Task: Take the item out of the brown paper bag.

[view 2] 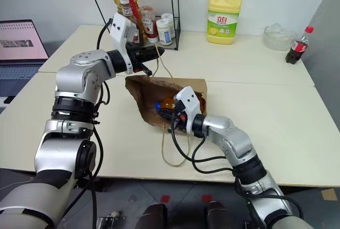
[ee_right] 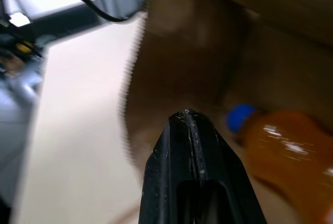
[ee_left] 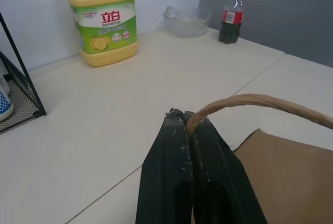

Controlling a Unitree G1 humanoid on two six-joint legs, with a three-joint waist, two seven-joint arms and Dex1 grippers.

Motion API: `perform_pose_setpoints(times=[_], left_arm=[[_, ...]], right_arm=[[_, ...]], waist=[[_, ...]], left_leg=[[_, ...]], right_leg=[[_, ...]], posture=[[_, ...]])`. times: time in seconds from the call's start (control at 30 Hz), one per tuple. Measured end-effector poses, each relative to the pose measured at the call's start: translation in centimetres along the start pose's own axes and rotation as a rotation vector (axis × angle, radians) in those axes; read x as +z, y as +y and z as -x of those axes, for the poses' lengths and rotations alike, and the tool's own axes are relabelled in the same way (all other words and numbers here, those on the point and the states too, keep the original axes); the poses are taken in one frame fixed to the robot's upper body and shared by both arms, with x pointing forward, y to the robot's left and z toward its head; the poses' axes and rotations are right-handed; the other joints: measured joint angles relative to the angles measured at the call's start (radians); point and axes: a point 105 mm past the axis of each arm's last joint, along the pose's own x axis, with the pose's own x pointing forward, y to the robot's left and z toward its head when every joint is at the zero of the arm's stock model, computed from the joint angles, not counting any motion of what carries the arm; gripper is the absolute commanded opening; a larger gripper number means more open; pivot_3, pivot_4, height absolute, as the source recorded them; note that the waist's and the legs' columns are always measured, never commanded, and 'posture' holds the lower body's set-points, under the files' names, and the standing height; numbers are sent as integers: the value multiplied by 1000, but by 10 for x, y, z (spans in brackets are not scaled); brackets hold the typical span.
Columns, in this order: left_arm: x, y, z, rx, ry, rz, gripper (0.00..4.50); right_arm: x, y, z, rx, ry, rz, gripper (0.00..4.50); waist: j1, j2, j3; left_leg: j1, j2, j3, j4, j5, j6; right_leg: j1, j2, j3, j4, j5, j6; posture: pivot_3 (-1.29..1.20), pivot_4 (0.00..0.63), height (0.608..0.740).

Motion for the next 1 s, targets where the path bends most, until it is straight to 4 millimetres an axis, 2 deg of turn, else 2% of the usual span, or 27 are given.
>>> perform_pose_setpoints(times=[0.07,0.17,0.27,0.43,0.53,0.67,1.0], left_arm=[[0,0,0,-1,0,0,0],[1,-1,0,-4,-4,-5,0],[4,-3,0,-7,-10,-14,0],[4,-3,0,-7,-11,-14,0],[3,-5,-2,-13,-14,-12,0],[1,-5,-2,-13,-11,-8,0],[1,-5,-3,-1,-14,-5,0]], right_arm=[[-3,-10,-1,-48,34,77,18],[-6,-23,-6,-130,96,234,620],[-9,-28,-8,-143,147,364,1654],[-19,-23,-13,-80,215,552,3474],[-20,-31,-16,-85,261,664,4472],[-25,-46,-15,-111,349,783,4472],[-25,-53,-34,-97,449,957,4472]], waist=[[-2,0,0],[-6,0,0],[-6,0,0],[-6,0,0],[-6,0,0],[-7,0,0],[-10,0,0]], left_leg=[[0,0,0,0,0,0],[0,0,0,0,0,0],[-1,0,0,0,0,0],[0,0,0,0,0,0],[0,0,0,0,0,0],[0,0,0,0,0,-1],[1,0,0,0,1,-2]], right_leg=[[-1,0,0,0,0,0],[-1,0,0,1,0,0],[-1,0,0,1,0,0],[-1,0,0,1,0,0],[-1,0,0,1,0,0],[-1,0,0,1,0,0],[-1,0,0,2,0,0]], posture=[[0,150,740],[0,150,740],[0,150,740],[0,150,740],[0,150,740],[0,150,740],[0,150,740]])
